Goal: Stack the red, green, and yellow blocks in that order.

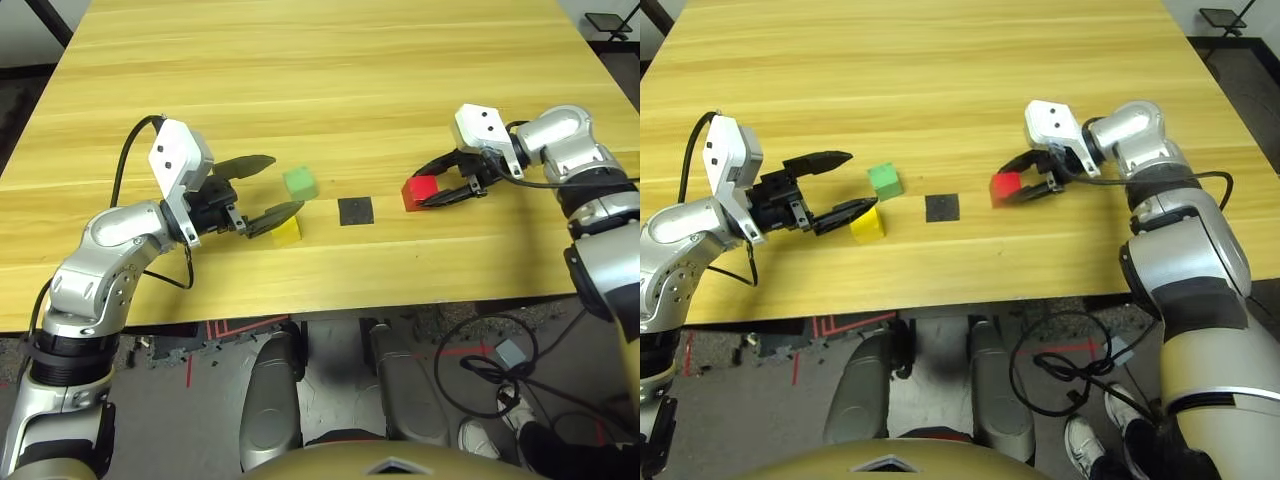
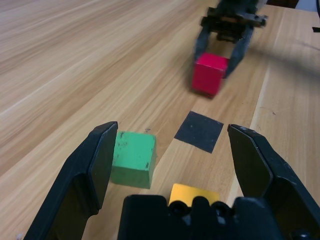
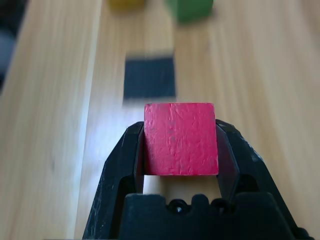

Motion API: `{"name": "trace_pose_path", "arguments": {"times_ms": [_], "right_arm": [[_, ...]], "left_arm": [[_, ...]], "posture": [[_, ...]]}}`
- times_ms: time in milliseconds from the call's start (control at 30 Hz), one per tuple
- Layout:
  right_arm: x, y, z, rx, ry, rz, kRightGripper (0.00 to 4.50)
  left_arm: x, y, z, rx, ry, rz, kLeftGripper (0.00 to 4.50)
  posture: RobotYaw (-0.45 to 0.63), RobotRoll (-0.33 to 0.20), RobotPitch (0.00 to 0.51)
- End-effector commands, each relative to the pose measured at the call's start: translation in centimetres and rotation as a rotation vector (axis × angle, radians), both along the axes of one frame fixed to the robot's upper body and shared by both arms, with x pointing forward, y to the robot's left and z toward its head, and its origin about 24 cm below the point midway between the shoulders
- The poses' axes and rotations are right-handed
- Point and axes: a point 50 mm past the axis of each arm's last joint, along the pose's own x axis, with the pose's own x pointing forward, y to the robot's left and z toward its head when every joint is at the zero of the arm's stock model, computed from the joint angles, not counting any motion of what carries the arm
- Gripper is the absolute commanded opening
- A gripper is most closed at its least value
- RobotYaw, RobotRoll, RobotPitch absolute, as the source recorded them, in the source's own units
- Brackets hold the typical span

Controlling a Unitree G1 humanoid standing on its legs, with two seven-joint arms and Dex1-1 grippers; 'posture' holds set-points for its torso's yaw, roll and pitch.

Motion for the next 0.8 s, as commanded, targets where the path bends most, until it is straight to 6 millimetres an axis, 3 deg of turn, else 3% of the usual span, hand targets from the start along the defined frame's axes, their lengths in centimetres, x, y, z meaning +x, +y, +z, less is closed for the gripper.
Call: {"name": "trace_pose_path", "arguments": {"times_ms": [33,267,800], "right_arm": [[-0.2,2.2,0.8,0.045,0.034,0.061,2.03],[-1.5,4.6,-0.2,0.037,0.111,0.137,2.03],[-1.3,4.9,-2.2,-0.034,0.084,0.134,2.03]], "left_arm": [[0.2,0.1,0.2,0.013,-0.007,-0.002,4.50],[0.8,-0.3,0.4,0.010,-0.021,-0.003,4.50],[0.7,-0.6,0.5,-0.011,-0.040,0.023,4.50]], "posture": [[0.34,-0.097,0.272],[0.35,-0.104,0.270],[0.38,-0.111,0.282]]}}
